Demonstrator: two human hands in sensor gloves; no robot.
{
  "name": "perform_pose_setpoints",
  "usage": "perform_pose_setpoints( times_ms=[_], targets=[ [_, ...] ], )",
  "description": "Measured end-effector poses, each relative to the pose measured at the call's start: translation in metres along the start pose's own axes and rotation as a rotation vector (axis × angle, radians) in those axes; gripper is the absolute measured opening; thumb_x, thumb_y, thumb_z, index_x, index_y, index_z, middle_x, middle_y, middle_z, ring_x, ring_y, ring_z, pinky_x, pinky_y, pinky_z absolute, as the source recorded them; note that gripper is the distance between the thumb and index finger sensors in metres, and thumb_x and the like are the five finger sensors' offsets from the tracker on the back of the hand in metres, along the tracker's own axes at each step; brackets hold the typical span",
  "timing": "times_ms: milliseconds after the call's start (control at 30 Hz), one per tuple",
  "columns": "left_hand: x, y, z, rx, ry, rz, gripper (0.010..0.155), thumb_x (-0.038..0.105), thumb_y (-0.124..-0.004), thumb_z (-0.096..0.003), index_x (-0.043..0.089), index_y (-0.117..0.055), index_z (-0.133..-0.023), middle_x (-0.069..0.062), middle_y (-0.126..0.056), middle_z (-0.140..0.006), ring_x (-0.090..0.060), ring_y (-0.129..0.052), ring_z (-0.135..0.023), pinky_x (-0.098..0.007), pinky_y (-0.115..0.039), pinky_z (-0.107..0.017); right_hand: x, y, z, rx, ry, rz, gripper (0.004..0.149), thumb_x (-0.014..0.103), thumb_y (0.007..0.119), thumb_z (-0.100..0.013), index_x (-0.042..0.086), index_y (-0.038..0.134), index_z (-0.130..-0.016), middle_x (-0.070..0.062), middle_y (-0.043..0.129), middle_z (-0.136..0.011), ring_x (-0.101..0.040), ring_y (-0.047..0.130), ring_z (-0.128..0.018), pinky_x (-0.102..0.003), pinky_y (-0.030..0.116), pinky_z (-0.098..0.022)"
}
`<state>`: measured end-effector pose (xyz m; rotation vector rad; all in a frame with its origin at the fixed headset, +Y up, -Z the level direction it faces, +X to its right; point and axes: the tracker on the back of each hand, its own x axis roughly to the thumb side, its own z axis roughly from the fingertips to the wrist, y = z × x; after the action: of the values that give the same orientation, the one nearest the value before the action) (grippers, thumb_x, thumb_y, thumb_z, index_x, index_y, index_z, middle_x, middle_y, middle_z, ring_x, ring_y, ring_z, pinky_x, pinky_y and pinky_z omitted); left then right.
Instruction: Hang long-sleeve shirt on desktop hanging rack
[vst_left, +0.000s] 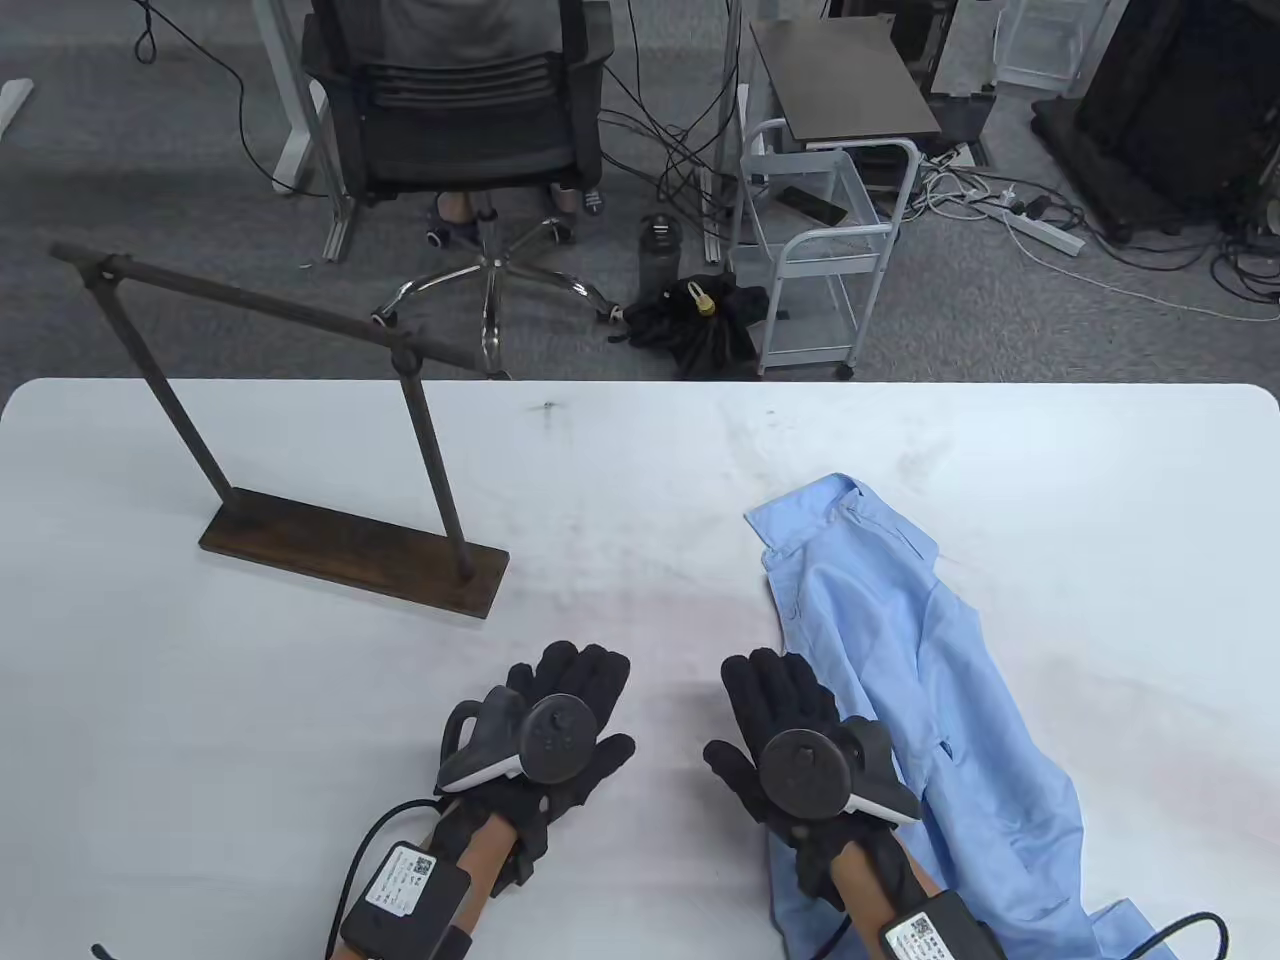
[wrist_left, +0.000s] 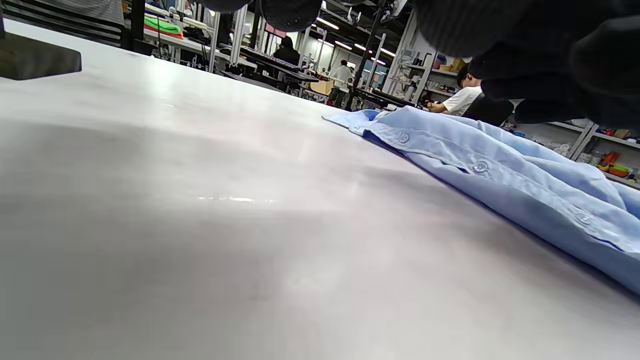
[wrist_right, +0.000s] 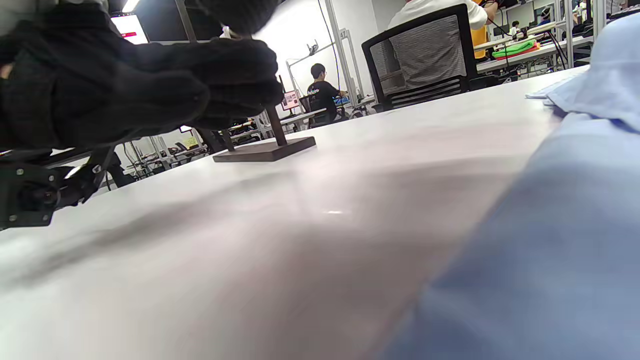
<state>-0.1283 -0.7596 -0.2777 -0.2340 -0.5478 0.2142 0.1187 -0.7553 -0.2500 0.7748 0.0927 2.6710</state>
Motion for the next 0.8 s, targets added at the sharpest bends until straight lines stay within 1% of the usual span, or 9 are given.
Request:
perform_pose_setpoints(
  times_ms=[167,300,333,400,533,567,633,700,800],
  targets=[
    [0.0,0.0,0.001,0.012,0.003,0.0,0.078,0.052,-0.063,-0.0598,0.018,-0.021,-0.117,-0.016,-0.03,-0.127,-0.053,-0.029,-0.114,-0.077,-0.034,-0.074,0.0,-0.001,0.001,-0.011,0.011,0.002,0.082,0.035,0.063,-0.066,-0.015,0.014,-0.109,-0.055,0.021,-0.107,-0.086,0.028,-0.086,-0.089,0.039,-0.055],
    [0.0,-0.001,0.0,0.011,-0.001,0.006,0.078,0.052,-0.063,-0.0598,0.018,-0.021,-0.117,-0.016,-0.029,-0.127,-0.053,-0.029,-0.114,-0.077,-0.034,-0.074,-0.002,-0.008,0.003,-0.068,0.054,0.0,0.083,0.035,0.063,-0.066,-0.015,0.014,-0.108,-0.055,0.021,-0.107,-0.087,0.027,-0.086,-0.09,0.038,-0.055],
    [0.0,-0.001,0.0,0.008,-0.001,0.006,0.078,0.052,-0.063,-0.0598,0.018,-0.021,-0.117,-0.016,-0.029,-0.127,-0.054,-0.028,-0.114,-0.077,-0.033,-0.074,-0.005,-0.012,0.004,-0.089,0.071,-0.004,0.085,0.036,0.064,-0.066,-0.016,0.011,-0.107,-0.055,0.02,-0.107,-0.087,0.026,-0.086,-0.09,0.038,-0.055],
    [0.0,0.0,0.0,0.01,-0.001,0.008,0.078,0.052,-0.063,-0.0598,0.019,-0.021,-0.117,-0.016,-0.029,-0.127,-0.054,-0.028,-0.114,-0.077,-0.033,-0.074,-0.012,-0.022,0.006,-0.139,0.104,-0.047,0.089,0.036,0.065,-0.066,-0.018,0.006,-0.106,-0.056,0.018,-0.107,-0.087,0.026,-0.086,-0.09,0.037,-0.055],
    [0.001,0.002,0.001,0.014,-0.001,0.012,0.078,0.052,-0.063,-0.0598,0.019,-0.021,-0.117,-0.016,-0.029,-0.127,-0.054,-0.028,-0.114,-0.077,-0.032,-0.074,-0.041,-0.054,0.016,-0.327,0.26,-0.255,0.095,0.037,0.071,-0.065,-0.018,0.005,-0.106,-0.057,0.015,-0.106,-0.088,0.021,-0.085,-0.091,0.034,-0.055],
    [0.001,0.002,0.0,0.015,-0.002,0.011,0.078,0.052,-0.063,-0.0598,0.019,-0.021,-0.117,-0.016,-0.029,-0.127,-0.054,-0.027,-0.114,-0.077,-0.032,-0.074,-0.052,-0.063,0.017,-0.371,0.325,-0.278,0.096,0.037,0.072,-0.064,-0.018,0.005,-0.106,-0.057,0.014,-0.106,-0.089,0.02,-0.085,-0.091,0.034,-0.055],
    [0.002,0.002,-0.001,0.012,0.001,0.009,0.078,0.052,-0.063,-0.0597,0.019,-0.022,-0.117,-0.016,-0.029,-0.127,-0.054,-0.027,-0.114,-0.077,-0.032,-0.074,-0.068,-0.074,0.016,-0.409,0.411,-0.246,0.098,0.037,0.074,-0.063,-0.019,0.006,-0.106,-0.057,0.013,-0.106,-0.089,0.019,-0.084,-0.091,0.032,-0.054],
    [0.002,0.002,-0.001,0.01,0.002,0.009,0.078,0.052,-0.063,-0.0599,0.019,-0.022,-0.117,-0.016,-0.029,-0.127,-0.054,-0.027,-0.114,-0.077,-0.031,-0.074,-0.081,-0.077,0.012,-0.37,0.503,-0.193,0.101,0.04,0.075,-0.063,-0.018,0.006,-0.107,-0.057,0.01,-0.106,-0.09,0.016,-0.084,-0.092,0.03,-0.054],
    [0.003,0.001,-0.001,0.007,-0.004,0.01,0.077,0.052,-0.063,-0.0598,0.019,-0.023,-0.117,-0.016,-0.03,-0.127,-0.054,-0.028,-0.114,-0.078,-0.032,-0.073,-0.107,-0.069,0.002,-0.213,0.669,-0.114,0.109,0.049,0.075,-0.06,-0.017,0.001,-0.107,-0.058,0.002,-0.104,-0.092,0.01,-0.08,-0.094,0.025,-0.052]
  ],
)
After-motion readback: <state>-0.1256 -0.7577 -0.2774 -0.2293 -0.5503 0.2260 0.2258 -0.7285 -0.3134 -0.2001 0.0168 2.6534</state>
